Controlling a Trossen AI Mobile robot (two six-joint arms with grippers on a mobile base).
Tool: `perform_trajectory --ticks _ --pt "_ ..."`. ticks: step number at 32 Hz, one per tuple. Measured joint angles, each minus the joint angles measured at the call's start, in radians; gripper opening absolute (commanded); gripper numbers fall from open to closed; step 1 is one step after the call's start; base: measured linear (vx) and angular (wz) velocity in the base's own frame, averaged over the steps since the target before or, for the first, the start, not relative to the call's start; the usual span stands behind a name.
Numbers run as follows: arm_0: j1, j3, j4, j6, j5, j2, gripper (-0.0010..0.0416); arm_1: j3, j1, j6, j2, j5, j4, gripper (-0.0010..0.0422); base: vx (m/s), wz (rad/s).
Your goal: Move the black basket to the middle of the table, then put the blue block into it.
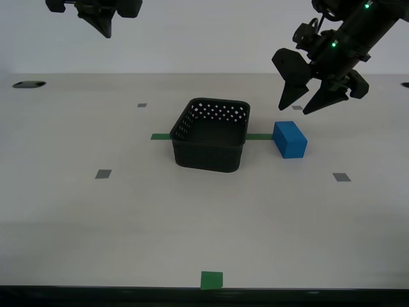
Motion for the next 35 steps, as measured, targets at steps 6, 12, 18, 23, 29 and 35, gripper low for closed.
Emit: perform_trajectory --ticks 6,12,18,23,29,35 --pt "0.035 0.0 0.0 0.006 0.162 0.0 0.0377 0.0 0.0 0.0 0.0 0.0 0.001 0.0 0.0 0.0" --pt "0.047 0.001 0.012 0.05 0.163 0.018 0.0349 0.0 0.0 0.0 0.0 0.0 0.002 0.0 0.0 0.0" --pt "0.074 0.003 0.053 0.064 0.156 0.159 0.0348 0.0 0.0 0.0 0.0 0.0 0.015 0.0 0.0 0.0" --pt "0.077 0.011 0.051 0.064 0.163 0.257 0.0348 0.0 0.0 0.0 0.0 0.0 0.023 0.0 0.0 0.0" --pt "0.083 0.01 0.055 0.103 0.182 0.276 0.0207 0.0 0.0 0.0 0.0 0.0 0.04 0.0 0.0 0.0" --pt "0.083 0.066 0.019 0.132 0.179 0.267 0.0005 0.0 0.0 0.0 0.0 0.0 0.044 0.0 0.0 0.0"
